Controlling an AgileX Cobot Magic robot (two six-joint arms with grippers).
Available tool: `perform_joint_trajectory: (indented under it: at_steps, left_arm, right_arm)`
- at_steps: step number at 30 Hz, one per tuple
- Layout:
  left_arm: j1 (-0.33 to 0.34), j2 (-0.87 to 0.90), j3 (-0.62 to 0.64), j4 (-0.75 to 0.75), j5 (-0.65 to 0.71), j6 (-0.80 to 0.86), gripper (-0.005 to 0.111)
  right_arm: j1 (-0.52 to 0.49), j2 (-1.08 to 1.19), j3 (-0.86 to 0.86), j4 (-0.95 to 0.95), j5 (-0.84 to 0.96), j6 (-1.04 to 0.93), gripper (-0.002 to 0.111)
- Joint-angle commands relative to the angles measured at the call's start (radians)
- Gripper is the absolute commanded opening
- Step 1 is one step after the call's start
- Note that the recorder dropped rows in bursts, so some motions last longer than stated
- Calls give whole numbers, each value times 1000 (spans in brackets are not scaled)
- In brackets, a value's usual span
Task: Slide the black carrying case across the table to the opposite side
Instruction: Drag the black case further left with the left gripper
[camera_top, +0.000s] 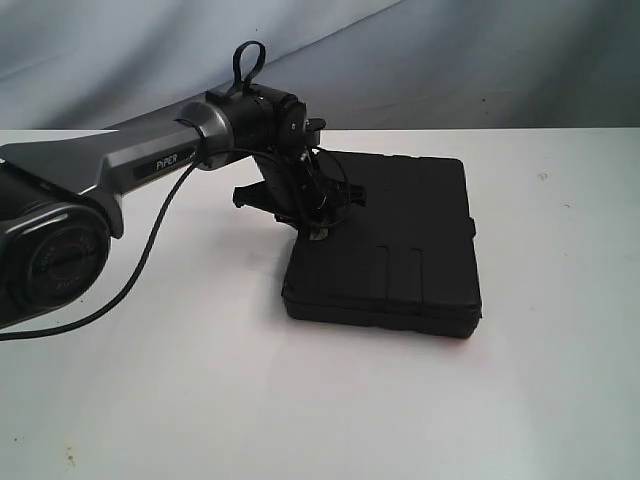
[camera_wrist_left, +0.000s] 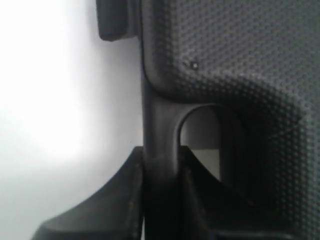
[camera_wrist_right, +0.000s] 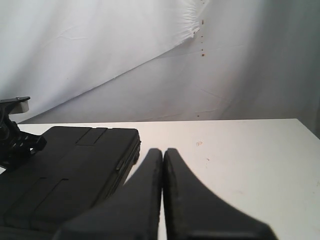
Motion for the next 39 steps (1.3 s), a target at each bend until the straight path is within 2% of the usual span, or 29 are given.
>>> perform_joint_trajectory:
  at_steps: [1, 27, 30, 39]
  left_arm:
    - [3, 4, -6, 2, 18, -13, 0]
    - [64, -3, -6, -45, 95, 71, 0]
    - [70, -32, 42, -45, 60, 71, 0]
    - [138, -170, 291, -13, -71, 71, 0]
  right_arm:
    - [-6, -5, 4, 8, -10, -9, 0]
    - [-6, -5, 4, 8, -10, -9, 0]
    - [-6, -5, 4, 8, -10, -9, 0]
    - [-6, -5, 4, 8, -10, -9, 0]
